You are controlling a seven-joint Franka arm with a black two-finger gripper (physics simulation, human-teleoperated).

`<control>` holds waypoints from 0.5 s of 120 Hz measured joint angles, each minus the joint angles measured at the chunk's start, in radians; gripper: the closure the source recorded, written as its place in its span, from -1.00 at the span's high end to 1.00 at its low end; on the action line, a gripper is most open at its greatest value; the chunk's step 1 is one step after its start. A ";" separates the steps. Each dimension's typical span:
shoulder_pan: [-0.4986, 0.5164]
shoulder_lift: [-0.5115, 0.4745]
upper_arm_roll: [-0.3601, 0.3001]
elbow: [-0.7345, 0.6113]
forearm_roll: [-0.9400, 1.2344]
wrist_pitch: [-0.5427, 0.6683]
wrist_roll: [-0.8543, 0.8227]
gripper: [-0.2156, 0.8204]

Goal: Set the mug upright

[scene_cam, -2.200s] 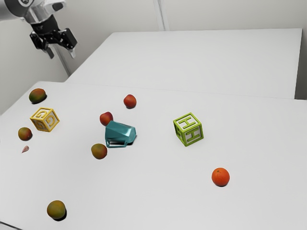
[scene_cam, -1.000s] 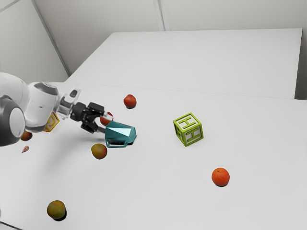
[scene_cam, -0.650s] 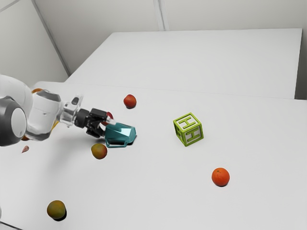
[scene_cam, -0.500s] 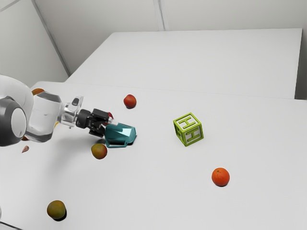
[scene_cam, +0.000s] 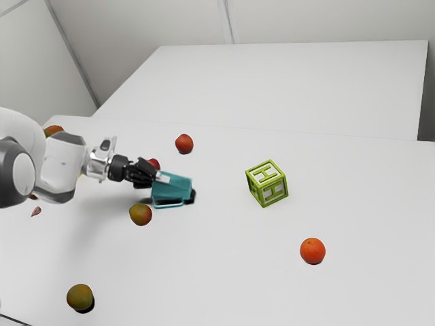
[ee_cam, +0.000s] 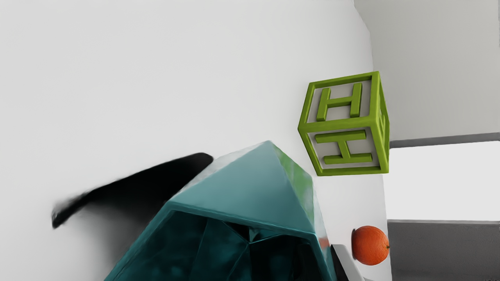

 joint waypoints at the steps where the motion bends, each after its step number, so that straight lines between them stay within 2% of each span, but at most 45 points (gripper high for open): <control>1: 0.000 -0.003 0.000 0.001 -0.001 0.000 0.001 -0.85; 20: -0.028 -0.055 -0.004 0.050 0.002 -0.001 0.009 -0.89; 28: -0.058 -0.069 -0.012 0.109 0.053 0.005 0.004 -0.90; 45: -0.083 -0.078 -0.114 0.263 0.313 0.061 -0.029 -0.91; 60: -0.103 -0.090 -0.209 0.311 0.573 0.152 -0.070 -0.92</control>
